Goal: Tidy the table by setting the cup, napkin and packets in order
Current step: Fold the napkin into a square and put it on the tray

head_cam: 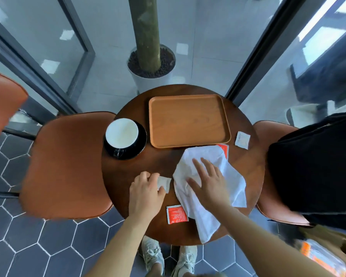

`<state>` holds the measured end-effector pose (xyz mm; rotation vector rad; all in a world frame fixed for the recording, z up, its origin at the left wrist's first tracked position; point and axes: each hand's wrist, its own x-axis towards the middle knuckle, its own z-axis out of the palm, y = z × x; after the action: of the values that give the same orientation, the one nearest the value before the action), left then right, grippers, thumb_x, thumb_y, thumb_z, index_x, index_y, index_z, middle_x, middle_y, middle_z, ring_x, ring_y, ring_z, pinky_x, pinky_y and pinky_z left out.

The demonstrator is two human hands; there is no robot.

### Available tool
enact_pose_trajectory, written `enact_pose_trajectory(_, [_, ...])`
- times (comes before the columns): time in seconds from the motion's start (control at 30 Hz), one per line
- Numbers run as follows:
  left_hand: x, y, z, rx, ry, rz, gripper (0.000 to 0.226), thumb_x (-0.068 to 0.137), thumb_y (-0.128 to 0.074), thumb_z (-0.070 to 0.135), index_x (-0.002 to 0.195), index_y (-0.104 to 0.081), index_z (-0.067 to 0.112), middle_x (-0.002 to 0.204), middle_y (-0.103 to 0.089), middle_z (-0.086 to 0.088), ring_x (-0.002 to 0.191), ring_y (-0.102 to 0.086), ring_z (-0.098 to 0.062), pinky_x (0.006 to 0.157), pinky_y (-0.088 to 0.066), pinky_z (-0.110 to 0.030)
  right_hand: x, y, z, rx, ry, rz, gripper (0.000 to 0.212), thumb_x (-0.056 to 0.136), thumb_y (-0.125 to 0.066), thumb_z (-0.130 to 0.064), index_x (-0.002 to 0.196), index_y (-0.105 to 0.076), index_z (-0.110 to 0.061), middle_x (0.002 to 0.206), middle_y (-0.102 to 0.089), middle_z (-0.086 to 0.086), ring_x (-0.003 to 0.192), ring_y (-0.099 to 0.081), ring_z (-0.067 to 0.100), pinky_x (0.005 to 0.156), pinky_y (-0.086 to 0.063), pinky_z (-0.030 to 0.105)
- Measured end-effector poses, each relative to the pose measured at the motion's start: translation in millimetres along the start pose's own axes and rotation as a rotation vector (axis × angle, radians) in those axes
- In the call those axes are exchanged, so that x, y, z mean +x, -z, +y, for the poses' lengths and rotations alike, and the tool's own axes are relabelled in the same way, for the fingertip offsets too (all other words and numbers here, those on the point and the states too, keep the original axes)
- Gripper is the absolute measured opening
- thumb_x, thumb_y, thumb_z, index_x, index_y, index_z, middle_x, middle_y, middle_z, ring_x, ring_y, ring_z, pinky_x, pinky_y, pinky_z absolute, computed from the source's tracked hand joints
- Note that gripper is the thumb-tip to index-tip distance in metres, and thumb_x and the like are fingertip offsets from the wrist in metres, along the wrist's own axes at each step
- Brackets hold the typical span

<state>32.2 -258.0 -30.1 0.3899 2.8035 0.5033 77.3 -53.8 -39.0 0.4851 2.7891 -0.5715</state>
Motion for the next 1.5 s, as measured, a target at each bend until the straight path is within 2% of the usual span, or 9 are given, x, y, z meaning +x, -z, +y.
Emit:
enact_pose_trajectory(0.13, [7.4,4.5,38.2,-0.113,-0.041,-0.072,0.040,0.099,-0.055,0.037,0.136,-0.053,0.019,0.123,-0.058,-0.004,0.112,-0.056,-0.019,0.089,-0.049,-0.029,-20.8,23.5,32.4,0.180,-0.295,0.166,0.061,0.097,-0.051,-0.054,0.149,-0.038,-0.025,0.154,-0.041,0.003,0.141,-0.036,0.028,0.113,-0.036,0.045])
enact_pose_trajectory(0.3, [20.7,-5.1,79.0,-0.282,0.106,-0.190,0.053,0.100,-0.053,0.041,0.145,-0.043,0.015,0.125,-0.059,-0.009,0.116,-0.056,-0.023,0.093,-0.049,-0.033,-17.7,34.4,75.5,0.114,-0.474,0.044,0.068,0.096,-0.057,-0.042,0.153,-0.030,-0.018,0.155,-0.038,0.009,0.137,-0.036,0.036,0.109,-0.039,0.046])
enact_pose_trajectory(0.4, [30.5,-10.5,90.0,-0.344,0.294,-0.190,0.055,0.099,-0.058,0.037,0.145,-0.046,0.010,0.132,-0.058,-0.011,0.123,-0.056,-0.028,0.096,-0.047,-0.035,-6.3,41.6,94.2,0.049,-0.492,-0.040,0.038,0.090,-0.060,-0.033,0.126,-0.056,-0.019,0.119,-0.063,0.005,0.115,-0.048,0.033,0.093,-0.048,0.041])
enact_pose_trajectory(0.47, [35.4,-10.7,94.7,-0.451,0.411,-0.130,0.020,0.096,-0.059,0.021,0.108,-0.067,0.008,0.099,-0.064,-0.011,0.097,-0.060,-0.031,0.075,-0.046,-0.034,-0.7,51.7,101.2,0.145,-0.528,-0.067,0.008,0.084,-0.057,-0.025,0.082,-0.061,-0.019,0.080,-0.062,0.002,0.097,-0.051,0.032,0.078,-0.050,0.039])
enact_pose_trajectory(0.57, [37.1,-2.3,101.1,-0.536,0.494,-0.044,0.027,0.085,-0.055,0.006,0.060,-0.047,0.004,0.060,-0.042,-0.014,0.060,-0.039,-0.022,0.056,-0.026,-0.033,7.4,71.6,105.9,0.339,-0.476,-0.037,0.027,0.084,-0.056,-0.023,0.062,-0.051,-0.009,0.061,-0.053,0.005,0.075,-0.050,0.029,0.057,-0.037,0.034])
enact_pose_trajectory(0.83, [15.2,56.1,100.7,-0.712,0.529,0.134,0.012,0.089,-0.065,0.018,0.079,-0.070,0.014,0.074,-0.069,-0.007,0.072,-0.066,-0.026,0.068,-0.053,-0.046,27.8,175.0,88.0,0.521,-0.157,0.127,0.023,0.091,-0.058,-0.027,0.071,-0.062,-0.017,0.063,-0.061,0.001,0.061,-0.056,0.019,0.056,-0.042,0.035])
enact_pose_trajectory(1.13, [13.1,73.1,124.8,-0.769,0.498,0.323,0.006,0.092,-0.070,0.024,0.095,-0.073,0.028,0.092,-0.073,0.008,0.089,-0.067,-0.007,0.079,-0.055,-0.032,122.0,242.2,72.8,0.158,0.242,0.337,0.019,0.098,-0.057,-0.026,0.111,-0.072,-0.026,0.093,-0.072,0.004,0.093,-0.060,0.032,0.068,-0.041,0.034])
enact_pose_trajectory(1.27, [13.4,51.9,117.6,-0.625,0.488,0.172,0.016,0.095,-0.062,0.021,0.108,-0.071,0.021,0.102,-0.068,0.006,0.092,-0.065,-0.009,0.082,-0.053,-0.032,155.7,225.2,72.3,0.031,0.153,0.224,0.031,0.100,-0.054,-0.026,0.130,-0.062,-0.029,0.126,-0.063,0.005,0.124,-0.044,0.034,0.107,-0.035,0.045])
enact_pose_trajectory(1.5, [4.9,28.6,70.7,-0.472,0.594,0.013,0.025,0.092,-0.059,0.024,0.116,-0.066,0.018,0.111,-0.065,-0.003,0.099,-0.064,-0.021,0.081,-0.055,-0.038,89.2,147.1,101.4,0.357,-0.218,0.102,0.030,0.095,-0.061,-0.024,0.125,-0.064,-0.021,0.119,-0.065,0.003,0.105,-0.062,0.020,0.086,-0.054,0.037])
